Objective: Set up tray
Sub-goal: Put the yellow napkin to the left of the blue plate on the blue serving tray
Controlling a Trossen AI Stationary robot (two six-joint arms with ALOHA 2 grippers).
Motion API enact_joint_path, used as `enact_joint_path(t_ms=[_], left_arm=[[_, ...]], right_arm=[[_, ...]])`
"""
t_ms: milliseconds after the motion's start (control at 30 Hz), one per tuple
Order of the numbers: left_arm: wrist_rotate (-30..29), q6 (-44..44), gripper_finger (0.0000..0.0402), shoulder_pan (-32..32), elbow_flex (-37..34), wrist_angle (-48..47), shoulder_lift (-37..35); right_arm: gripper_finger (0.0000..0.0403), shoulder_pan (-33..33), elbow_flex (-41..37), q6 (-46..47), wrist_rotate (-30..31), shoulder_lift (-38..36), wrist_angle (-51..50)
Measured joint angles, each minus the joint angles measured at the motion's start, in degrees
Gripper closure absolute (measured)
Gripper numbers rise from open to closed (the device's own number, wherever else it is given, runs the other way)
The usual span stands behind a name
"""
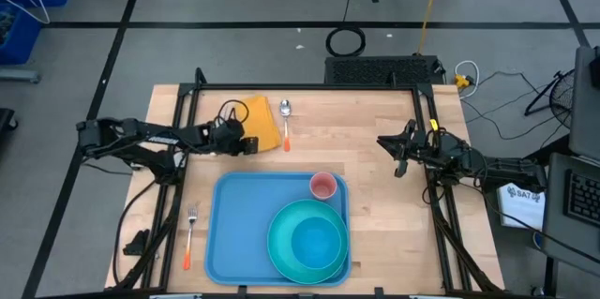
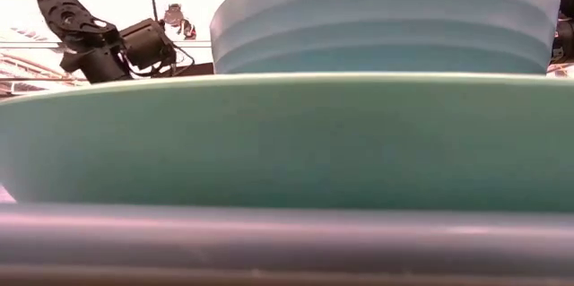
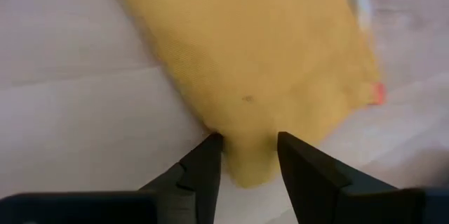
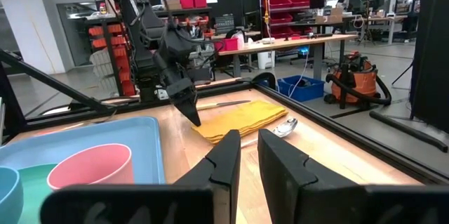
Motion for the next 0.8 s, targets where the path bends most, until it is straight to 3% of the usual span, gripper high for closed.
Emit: enact_joint_path(t_ms=[367, 567, 800], left_arm=[[-5.45, -6.15, 0.0257, -0.05, -11.52, 27.94, 4.55], [-6.59, -4.80, 0.0266, -0.60, -11.85, 27.56, 4.71], [-4.06, -3.94, 0.0322, -0.71, -11.85, 26.33, 4.71]], right_arm=[[0.0358, 0.00, 0.00, 0.01, 0.00, 0.02, 0.02], [0.0358, 0.00, 0.01, 0.01, 0.00, 0.02, 0.02], [0.0358, 0.00, 0.00, 0.01, 0.00, 0.02, 0.02]])
